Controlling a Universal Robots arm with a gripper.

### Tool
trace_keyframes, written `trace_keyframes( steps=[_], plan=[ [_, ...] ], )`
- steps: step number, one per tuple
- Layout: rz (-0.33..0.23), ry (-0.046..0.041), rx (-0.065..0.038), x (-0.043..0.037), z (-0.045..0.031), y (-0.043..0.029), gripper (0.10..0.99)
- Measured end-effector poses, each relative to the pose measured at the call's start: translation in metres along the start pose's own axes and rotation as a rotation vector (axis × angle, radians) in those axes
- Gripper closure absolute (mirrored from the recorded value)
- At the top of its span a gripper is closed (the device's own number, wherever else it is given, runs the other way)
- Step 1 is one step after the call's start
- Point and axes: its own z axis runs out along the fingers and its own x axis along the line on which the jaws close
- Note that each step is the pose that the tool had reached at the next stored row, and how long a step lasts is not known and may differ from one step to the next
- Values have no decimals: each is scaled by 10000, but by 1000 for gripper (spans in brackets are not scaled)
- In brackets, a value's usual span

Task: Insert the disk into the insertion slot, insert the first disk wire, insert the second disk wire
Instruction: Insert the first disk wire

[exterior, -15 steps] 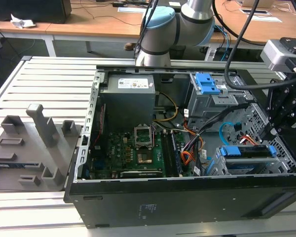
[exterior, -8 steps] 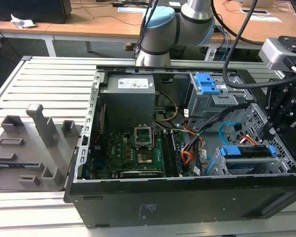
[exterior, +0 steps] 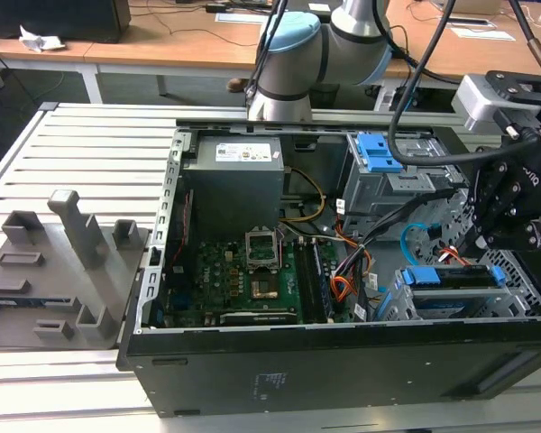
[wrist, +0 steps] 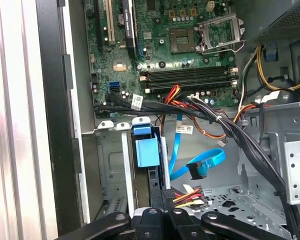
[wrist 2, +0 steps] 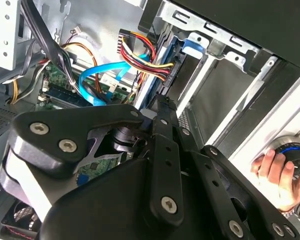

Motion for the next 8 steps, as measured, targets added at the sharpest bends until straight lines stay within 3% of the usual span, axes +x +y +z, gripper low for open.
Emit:
trace_keyframes(
  steps=[8],
  plan=[
    [0,0,0,7,51,55,980]
  ],
)
